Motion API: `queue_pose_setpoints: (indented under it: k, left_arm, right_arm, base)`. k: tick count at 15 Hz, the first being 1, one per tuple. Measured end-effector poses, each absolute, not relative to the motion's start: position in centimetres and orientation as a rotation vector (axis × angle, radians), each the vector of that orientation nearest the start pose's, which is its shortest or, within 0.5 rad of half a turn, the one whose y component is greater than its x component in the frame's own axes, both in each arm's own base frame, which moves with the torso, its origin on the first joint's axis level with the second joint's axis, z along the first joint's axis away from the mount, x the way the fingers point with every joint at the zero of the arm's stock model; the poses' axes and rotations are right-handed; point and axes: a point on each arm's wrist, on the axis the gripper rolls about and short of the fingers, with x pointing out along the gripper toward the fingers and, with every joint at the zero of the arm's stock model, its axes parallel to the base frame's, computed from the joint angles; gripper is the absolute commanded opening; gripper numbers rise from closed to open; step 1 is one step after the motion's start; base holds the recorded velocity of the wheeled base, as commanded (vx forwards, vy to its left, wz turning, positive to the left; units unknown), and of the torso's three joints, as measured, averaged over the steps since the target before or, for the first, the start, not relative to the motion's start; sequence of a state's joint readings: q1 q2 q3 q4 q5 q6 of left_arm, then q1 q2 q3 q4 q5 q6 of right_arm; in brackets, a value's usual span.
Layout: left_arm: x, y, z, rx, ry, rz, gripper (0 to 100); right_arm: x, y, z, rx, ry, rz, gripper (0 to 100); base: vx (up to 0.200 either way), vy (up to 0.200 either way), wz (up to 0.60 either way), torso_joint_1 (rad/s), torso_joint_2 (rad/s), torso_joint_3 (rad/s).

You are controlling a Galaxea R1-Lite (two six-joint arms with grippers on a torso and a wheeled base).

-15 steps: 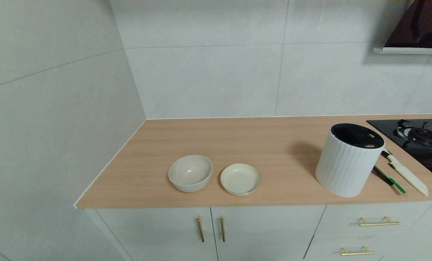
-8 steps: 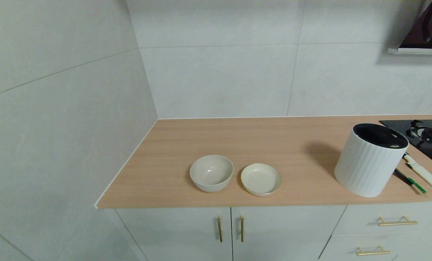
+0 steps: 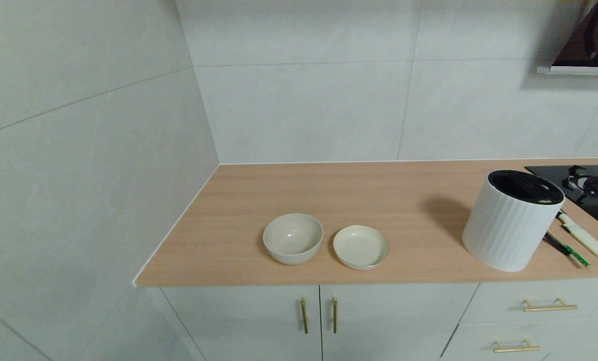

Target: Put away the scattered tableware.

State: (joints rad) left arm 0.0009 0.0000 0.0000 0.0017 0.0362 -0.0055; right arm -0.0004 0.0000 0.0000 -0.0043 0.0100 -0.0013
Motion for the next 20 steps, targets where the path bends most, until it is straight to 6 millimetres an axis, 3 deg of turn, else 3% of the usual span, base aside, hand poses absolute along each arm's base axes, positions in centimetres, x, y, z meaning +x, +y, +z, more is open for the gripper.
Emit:
queue_pose_setpoints:
  k: [7, 20]
  left_arm:
    - [-2.28, 0.08, 7.53, -0.006, 0.002, 0.037, 100]
    - [-2.28, 0.08, 7.53, -0.006, 0.002, 0.037, 100]
  right_arm:
    - [-2.28, 0.02, 7.59, -0.002, -0.004, 0.010, 100]
    - [-2.28, 0.02, 7.59, -0.001, -0.004, 0.010, 100]
  base:
    - [0.000, 0.000, 0.00, -0.108, 0.24, 0.132]
    - [0.000, 0.000, 0.00, -0.233, 0.53, 0.292]
